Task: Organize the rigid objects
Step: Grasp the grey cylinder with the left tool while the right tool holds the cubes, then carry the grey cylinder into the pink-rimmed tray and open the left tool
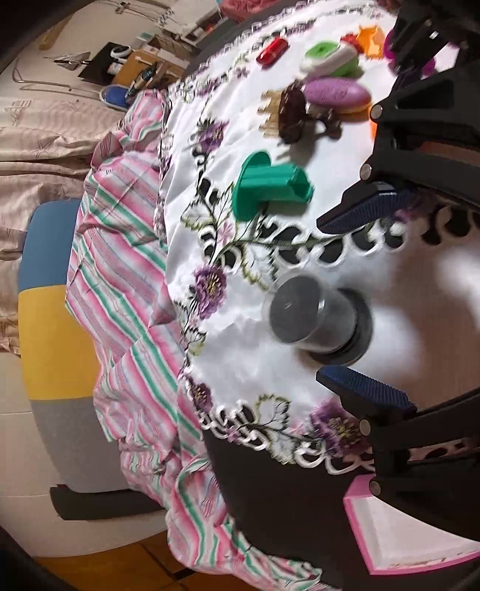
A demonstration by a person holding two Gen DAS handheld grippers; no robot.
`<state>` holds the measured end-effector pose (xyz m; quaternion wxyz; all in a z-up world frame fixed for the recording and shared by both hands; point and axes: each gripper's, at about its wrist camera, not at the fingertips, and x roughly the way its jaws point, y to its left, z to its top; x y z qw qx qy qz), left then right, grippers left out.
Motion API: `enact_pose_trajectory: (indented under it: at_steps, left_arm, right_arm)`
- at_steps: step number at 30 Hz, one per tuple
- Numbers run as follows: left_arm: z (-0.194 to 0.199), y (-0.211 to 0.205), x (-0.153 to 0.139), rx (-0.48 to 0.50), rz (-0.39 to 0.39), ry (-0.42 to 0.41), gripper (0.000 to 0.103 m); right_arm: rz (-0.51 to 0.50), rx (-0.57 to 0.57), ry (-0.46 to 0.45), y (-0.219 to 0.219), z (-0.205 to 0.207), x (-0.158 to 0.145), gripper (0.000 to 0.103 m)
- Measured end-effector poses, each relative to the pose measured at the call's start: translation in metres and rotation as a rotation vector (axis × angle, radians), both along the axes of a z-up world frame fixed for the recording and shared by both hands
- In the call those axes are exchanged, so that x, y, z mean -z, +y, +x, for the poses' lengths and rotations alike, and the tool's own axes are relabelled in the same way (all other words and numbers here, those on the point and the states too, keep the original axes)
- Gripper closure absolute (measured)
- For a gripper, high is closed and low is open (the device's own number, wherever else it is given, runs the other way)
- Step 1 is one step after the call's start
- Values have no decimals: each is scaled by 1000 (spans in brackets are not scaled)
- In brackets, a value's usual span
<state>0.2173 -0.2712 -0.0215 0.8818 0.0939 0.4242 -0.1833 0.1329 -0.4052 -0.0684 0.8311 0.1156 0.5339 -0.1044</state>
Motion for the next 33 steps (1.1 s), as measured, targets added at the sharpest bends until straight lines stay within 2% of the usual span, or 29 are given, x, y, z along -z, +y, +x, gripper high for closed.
enact_pose_trajectory:
  at_steps: [2,4,6,7,11,16,20,33]
  left_arm:
    - [8,-4,4,-7,32,-8,29]
    - [12,-6,8,-13,59,-17,35]
    - [17,-7,13,-2,67,0,56]
    - [19,-5,16,-5,72,11,58]
    - [15,8,13,-5,-1,25,59]
    - [4,20,10,-2,-17,34,59]
    - [-8,36,3,-17,-72,49,59]
    - [-67,94,-33,-42,-215,6,59]
  right_arm:
    - [-1,-1,0,0,0,0,71]
    - [-1,-1,-1,0,0,0,71]
    - [-1,0,-2,0,0,0,71]
    - [-1,0,-3,0,0,1,71]
    - [1,-3,-6,0,1,0,71]
    - [23,-14,-19,1,1,-1,72]
    - [62,-30,-39,4,1,-2,72]
    - [28,-109,-124,21,-1,-18,72]
